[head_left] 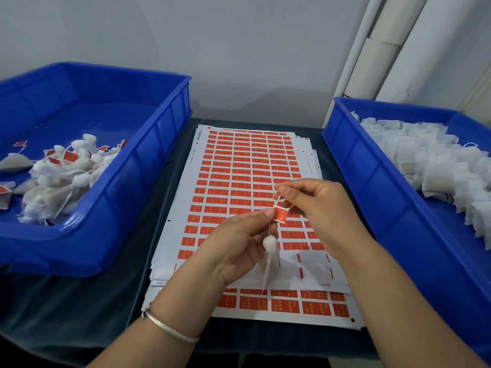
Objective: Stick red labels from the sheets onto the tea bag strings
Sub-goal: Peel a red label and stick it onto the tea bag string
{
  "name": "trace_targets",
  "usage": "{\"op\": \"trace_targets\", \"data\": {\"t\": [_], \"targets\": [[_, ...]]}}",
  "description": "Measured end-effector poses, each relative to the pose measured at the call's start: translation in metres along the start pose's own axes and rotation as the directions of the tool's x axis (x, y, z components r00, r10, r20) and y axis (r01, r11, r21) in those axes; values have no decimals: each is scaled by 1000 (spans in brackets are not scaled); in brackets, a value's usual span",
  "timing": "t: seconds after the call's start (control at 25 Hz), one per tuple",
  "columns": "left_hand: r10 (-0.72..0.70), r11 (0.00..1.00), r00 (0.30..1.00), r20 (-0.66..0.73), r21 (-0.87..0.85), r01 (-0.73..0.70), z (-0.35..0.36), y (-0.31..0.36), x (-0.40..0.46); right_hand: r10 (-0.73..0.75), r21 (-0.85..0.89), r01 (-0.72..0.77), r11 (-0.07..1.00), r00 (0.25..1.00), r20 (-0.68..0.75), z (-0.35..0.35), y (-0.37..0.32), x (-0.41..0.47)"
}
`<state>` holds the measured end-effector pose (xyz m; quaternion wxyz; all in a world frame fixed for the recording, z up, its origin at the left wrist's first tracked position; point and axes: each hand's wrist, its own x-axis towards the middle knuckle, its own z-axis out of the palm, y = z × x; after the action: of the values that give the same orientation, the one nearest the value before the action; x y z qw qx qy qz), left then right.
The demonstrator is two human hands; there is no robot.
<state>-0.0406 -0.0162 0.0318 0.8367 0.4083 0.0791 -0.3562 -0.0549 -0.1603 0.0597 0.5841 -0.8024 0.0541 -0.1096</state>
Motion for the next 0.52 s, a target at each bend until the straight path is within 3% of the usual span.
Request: {"op": "trace_targets", "data": {"t": [0.12,0.24,0.32,0.4,0.52], "targets": [[59,996,997,-50,69,-56,1,-1,0,22,19,-22,1000,999,-24,1,6,-1],[191,947,976,-106,281,-155,-1,-2,0,59,-45,-57,997,997,44,3,13,-9],[299,863,946,-124,458,-213,-1,-4,1,58,-101,-50,994,995,77,6,16,-13],[434,713,890,-143,658,-242,1,-6,2,59,-128,-52,990,997,53,8,19,-14],[535,592,836,-123,761,-267,3,-5,2,26,-189,-16,982,999,48,12,18,-15]]}}
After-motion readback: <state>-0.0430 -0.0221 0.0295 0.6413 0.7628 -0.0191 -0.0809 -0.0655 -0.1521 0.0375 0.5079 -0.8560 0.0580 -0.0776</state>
